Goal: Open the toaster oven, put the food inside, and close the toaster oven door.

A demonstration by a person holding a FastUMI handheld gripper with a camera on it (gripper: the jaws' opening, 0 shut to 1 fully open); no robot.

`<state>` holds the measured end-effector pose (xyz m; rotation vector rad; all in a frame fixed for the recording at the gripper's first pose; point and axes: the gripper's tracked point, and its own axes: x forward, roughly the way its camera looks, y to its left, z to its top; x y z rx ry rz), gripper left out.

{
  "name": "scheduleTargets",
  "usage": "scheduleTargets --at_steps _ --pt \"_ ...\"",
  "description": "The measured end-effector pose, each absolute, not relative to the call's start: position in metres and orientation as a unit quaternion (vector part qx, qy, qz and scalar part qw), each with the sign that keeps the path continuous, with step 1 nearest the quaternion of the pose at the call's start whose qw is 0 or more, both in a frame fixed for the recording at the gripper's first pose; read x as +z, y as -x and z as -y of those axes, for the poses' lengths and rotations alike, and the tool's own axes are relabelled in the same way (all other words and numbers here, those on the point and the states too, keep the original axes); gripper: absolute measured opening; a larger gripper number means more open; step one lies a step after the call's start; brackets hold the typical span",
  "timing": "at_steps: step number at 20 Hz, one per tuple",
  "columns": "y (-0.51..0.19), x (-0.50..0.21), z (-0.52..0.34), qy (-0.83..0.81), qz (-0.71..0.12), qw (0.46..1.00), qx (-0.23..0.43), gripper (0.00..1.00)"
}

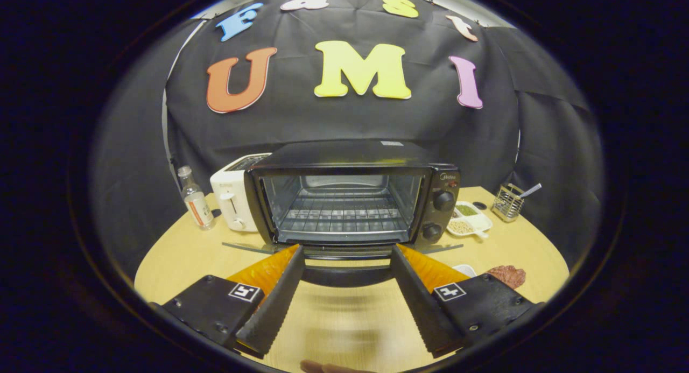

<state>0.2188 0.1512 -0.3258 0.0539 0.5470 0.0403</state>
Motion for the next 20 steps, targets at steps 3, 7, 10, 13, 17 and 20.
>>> scheduleTargets --at_steps 3,7,10,13,17,20 --pt "-0.211 -0.335 -0.150 -0.023 -0.279 0.960 0.021 1.00" --pt "-0.195 -0.354 -0.150 -0.038 -0.292 0.955 0.016 1.00" --pt "-0.192 -0.361 -0.151 -0.034 -0.285 0.958 0.018 1.00" --pt "-0.180 -0.380 -0.151 -0.035 -0.306 0.951 0.017 1.00" --pt "-0.163 -0.427 -0.150 -0.049 -0.372 0.927 0.013 1.00" --pt "-0.166 -0.422 -0.150 -0.052 -0.357 0.933 0.014 1.00"
